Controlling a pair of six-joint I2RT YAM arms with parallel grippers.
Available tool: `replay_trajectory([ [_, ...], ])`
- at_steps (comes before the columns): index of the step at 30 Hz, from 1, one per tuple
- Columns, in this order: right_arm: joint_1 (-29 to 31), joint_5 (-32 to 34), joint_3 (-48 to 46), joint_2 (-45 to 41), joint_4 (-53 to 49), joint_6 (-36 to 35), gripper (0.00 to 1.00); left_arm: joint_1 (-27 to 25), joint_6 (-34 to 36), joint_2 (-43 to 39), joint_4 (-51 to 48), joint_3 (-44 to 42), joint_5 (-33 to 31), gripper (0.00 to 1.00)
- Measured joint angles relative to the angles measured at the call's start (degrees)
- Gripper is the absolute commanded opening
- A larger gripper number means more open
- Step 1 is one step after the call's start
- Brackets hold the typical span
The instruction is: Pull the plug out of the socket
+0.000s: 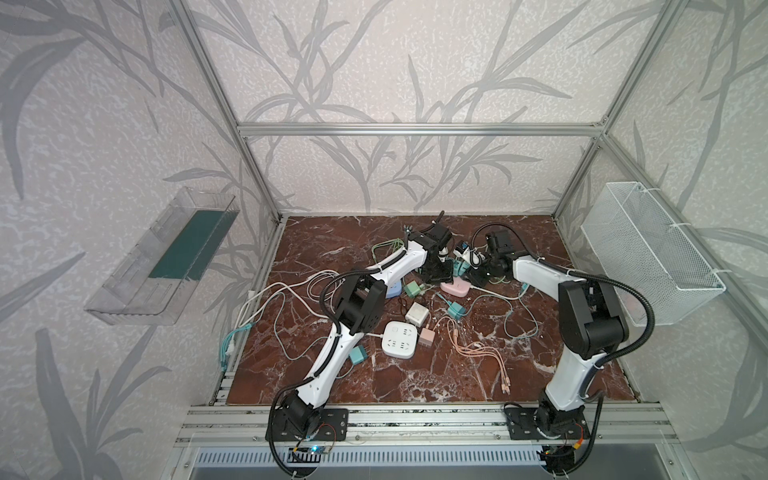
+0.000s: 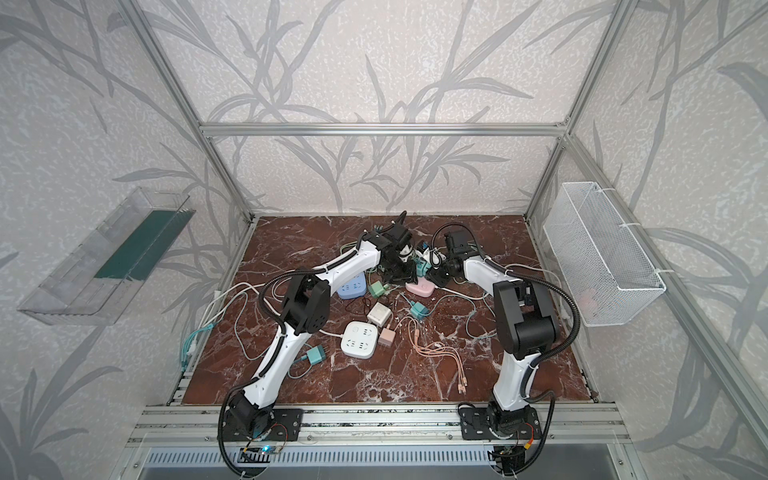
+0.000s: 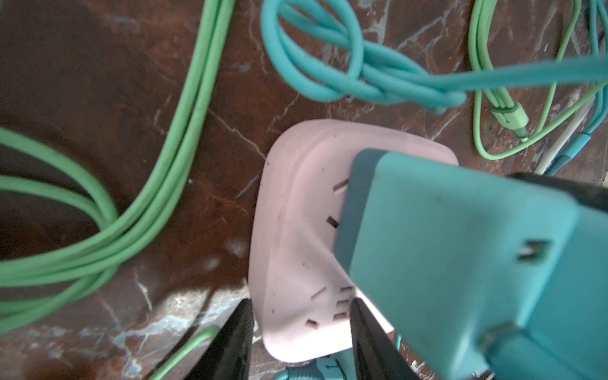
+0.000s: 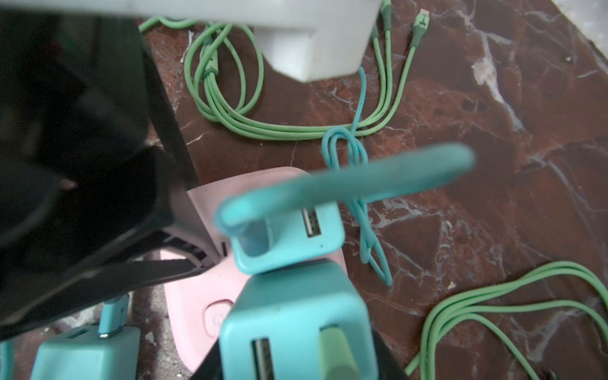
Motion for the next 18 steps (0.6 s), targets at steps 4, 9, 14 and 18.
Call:
replay_trajectory([
  [4, -0.9, -1.6, 0.0, -1.2, -0.8, 1.7, 0.16, 0.0, 0.0, 0.0, 0.0, 0.0, 0.0, 0.47],
  [9, -1.9, -2.3, 0.1, -2.5, -2.9, 3.2, 0.17, 0.0, 0.0, 0.0, 0.0, 0.0, 0.0, 0.48],
  [14, -2.3, 0.0, 1.9, -2.5, -8.4, 5.1, 0.16, 0.0, 0.0, 0.0, 0.0, 0.0, 0.0, 0.48],
  [18, -2.4, 3.5, 4.9, -2.1, -12.0, 6.9, 0.16, 0.0, 0.0, -0.1, 0.4, 0.0, -0.1, 0.48],
])
